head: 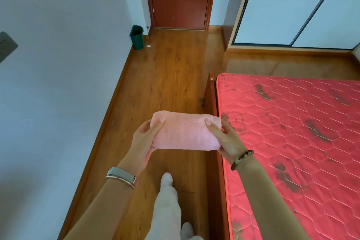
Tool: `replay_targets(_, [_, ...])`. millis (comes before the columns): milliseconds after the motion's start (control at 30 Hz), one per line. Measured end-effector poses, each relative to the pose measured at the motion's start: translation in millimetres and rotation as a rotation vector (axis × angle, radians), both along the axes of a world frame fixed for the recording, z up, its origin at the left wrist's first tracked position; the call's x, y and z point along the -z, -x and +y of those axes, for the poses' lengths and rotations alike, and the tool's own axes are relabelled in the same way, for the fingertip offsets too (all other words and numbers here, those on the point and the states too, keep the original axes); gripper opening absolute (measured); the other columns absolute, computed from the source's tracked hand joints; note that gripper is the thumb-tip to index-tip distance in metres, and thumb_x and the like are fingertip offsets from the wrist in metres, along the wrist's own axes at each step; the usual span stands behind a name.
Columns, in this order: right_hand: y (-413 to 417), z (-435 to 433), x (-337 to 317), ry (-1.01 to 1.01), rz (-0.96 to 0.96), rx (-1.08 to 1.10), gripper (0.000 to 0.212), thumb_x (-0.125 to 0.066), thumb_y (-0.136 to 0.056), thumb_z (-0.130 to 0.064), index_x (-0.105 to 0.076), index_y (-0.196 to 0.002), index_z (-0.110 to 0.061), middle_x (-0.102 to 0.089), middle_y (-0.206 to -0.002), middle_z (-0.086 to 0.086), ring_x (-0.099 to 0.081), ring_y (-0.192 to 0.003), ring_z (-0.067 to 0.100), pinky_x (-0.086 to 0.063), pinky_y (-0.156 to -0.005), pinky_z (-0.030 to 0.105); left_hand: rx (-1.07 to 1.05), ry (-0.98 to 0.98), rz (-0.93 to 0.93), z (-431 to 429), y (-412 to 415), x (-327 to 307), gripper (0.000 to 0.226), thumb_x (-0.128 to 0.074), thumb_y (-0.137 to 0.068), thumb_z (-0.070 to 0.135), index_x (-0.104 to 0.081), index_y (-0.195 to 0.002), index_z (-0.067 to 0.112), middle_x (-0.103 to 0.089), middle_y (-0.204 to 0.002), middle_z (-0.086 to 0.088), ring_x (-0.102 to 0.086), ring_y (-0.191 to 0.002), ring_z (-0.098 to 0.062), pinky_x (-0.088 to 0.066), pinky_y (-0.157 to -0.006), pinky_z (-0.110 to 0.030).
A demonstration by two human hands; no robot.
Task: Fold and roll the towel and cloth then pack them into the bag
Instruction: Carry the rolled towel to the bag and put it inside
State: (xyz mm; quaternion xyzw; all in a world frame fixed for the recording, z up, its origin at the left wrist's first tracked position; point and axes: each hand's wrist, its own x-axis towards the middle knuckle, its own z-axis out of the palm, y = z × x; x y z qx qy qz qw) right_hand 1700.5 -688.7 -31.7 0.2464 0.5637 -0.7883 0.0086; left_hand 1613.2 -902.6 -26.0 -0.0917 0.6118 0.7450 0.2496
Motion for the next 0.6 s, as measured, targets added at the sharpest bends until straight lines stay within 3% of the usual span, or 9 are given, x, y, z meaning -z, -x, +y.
replay_targets(100, [40, 13, 1, 0.006, -0.010, 0.039, 0.045, -0.071, -0.084, -0.032, -0.060, -0.124, -0.014, -0.069, -0.121, 0.007, -0.068, -0.110, 0.022, -0.053, -0.097, 0.046, 0.035, 0.001, 0.015, 15, 46, 5, 0.007, -0.059, -0.097, 0.022, -0.064, -0.102, 0.021, -0.068, -0.102, -0.003, -0.066, -0.093, -0.019, -0.055, -0.085, -0.036])
replay_targets(300, [142, 36, 0, 0.001, -0.005, 0.094, 0.052, -0.074, -0.079, -0.035, -0.061, -0.125, -0.014, -0.070, -0.120, 0.006, -0.067, -0.111, 0.022, -0.052, -0.098, 0.047, 0.052, -0.029, 0.018, 45, 156, 4, 0.008, -0.056, -0.098, 0.017, -0.063, -0.101, 0.019, -0.068, -0.098, 0.000, -0.066, -0.089, -0.017, -0.060, -0.069, -0.023])
replay_targets(467, [215, 56, -6, 0.013, 0.006, 0.111, 0.049, -0.072, -0.082, -0.034, -0.060, -0.125, -0.014, -0.070, -0.120, 0.005, -0.067, -0.111, 0.022, -0.051, -0.098, 0.046, 0.100, -0.044, 0.007, 65, 236, -5, 0.009, -0.056, -0.099, 0.017, -0.064, -0.102, 0.019, -0.068, -0.101, -0.003, -0.067, -0.092, -0.019, -0.055, -0.085, -0.036])
replay_targets(600, [264, 70, -6, 0.013, 0.006, 0.136, 0.053, -0.072, -0.080, -0.038, -0.059, -0.126, -0.015, -0.070, -0.120, 0.004, -0.067, -0.111, 0.021, -0.053, -0.097, 0.043, 0.145, -0.039, 0.018, 82, 292, -7, 0.010, -0.060, -0.097, 0.023, -0.064, -0.105, 0.020, -0.070, -0.102, -0.001, -0.068, -0.093, -0.019, -0.058, -0.081, -0.032])
